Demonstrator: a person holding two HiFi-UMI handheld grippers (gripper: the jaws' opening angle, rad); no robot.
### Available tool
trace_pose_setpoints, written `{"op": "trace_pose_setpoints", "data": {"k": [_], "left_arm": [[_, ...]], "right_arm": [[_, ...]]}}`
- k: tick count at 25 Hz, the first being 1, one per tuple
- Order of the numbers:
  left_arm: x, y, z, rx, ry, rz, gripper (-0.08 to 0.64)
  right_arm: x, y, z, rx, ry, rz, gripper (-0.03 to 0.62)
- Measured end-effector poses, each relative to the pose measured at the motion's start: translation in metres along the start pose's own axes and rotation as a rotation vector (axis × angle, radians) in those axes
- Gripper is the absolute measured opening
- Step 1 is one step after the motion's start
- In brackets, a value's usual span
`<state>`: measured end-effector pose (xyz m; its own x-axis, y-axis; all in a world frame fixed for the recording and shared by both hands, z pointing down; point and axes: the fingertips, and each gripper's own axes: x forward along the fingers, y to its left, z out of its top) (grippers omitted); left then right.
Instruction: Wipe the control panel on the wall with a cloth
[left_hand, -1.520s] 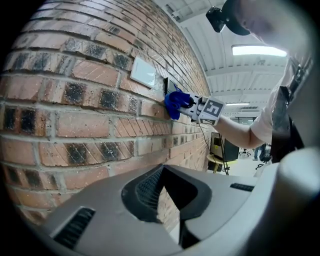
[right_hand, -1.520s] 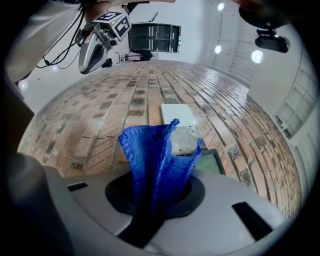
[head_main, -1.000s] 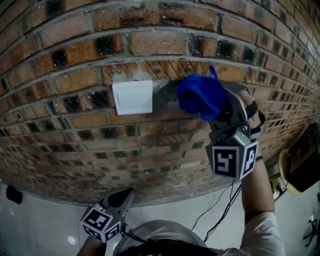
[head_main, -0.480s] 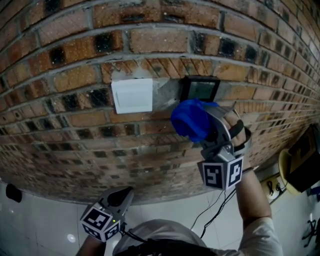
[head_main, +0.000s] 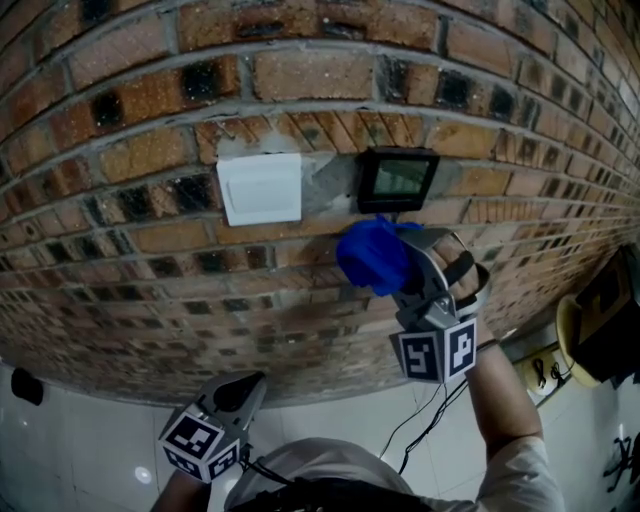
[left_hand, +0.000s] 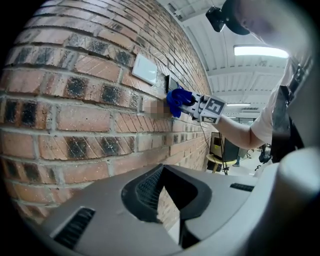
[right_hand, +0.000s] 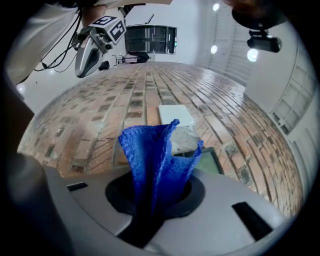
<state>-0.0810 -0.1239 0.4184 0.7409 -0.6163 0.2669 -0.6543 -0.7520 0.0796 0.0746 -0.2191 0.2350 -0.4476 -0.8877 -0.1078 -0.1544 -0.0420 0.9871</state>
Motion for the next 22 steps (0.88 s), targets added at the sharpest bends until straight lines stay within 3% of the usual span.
{"op": "trace_pose_setpoints", "data": {"k": [6, 10, 16, 22], "left_arm": [[0.001, 0.000, 0.000, -0.003, -0.003, -0.003, 0.001], [0.000, -0.001, 0.001, 0.001, -0.012, -0.004, 0.000], [-0.006, 0.004, 0.002, -0.008, -0.022, 0.013, 0.002], [-0.007, 0.004, 0.002, -0.003, -0.020, 0.018, 0.000]], "right_arm": [[-0.012, -0.088, 0.031, -0.063, -0.058, -0.164, 0.089], [-0.003, -0.116, 0.025, -0.084, -0.043, -0.207, 0.089], [0.004, -0.109, 0.016, -0.094, -0.014, -0.200, 0.089], [0.001, -0.072, 0.012, -0.105, 0.011, -0.172, 0.089]]}}
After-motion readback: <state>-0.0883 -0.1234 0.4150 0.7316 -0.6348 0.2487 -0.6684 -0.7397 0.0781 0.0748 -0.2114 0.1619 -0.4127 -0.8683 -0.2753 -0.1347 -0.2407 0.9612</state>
